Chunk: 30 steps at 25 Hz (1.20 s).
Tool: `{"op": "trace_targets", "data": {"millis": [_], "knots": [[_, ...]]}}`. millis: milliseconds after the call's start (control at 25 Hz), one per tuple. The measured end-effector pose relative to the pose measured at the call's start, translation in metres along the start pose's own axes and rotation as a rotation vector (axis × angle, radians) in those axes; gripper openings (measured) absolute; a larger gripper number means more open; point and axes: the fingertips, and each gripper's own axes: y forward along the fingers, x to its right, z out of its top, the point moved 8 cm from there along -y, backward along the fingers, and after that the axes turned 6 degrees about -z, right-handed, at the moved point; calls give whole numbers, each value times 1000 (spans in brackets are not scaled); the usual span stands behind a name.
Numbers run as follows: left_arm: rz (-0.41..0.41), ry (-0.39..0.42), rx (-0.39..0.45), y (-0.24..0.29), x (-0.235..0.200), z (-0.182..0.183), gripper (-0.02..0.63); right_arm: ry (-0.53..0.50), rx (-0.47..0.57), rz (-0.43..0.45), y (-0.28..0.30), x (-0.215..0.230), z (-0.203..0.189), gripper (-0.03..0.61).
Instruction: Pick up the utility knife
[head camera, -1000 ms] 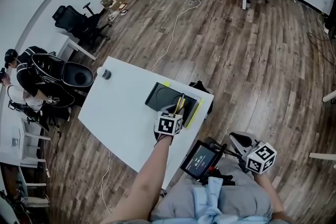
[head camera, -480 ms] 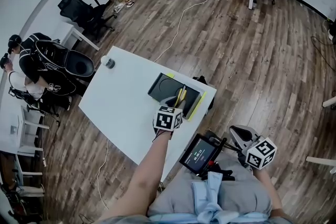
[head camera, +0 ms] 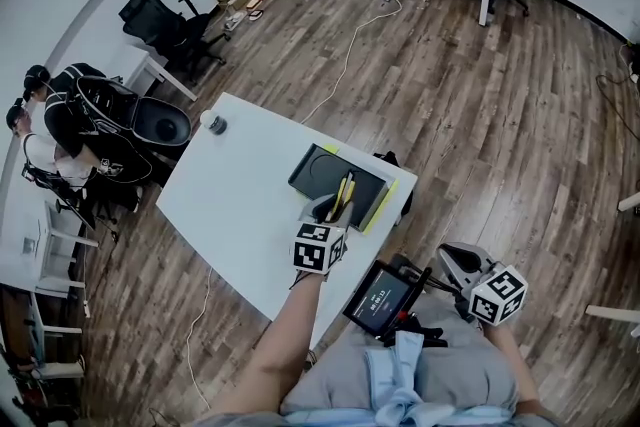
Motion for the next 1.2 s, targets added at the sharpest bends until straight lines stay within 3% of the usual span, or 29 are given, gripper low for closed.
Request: {"op": "trace_targets", "data": {"millis": [240,1200], "knots": [[15,60,73,-20,17,11,130,-6,1,10,1,0,0,30],[-41,148,295,-94,70,46,130,-40,43,53,-4,-9,6,31]]}}
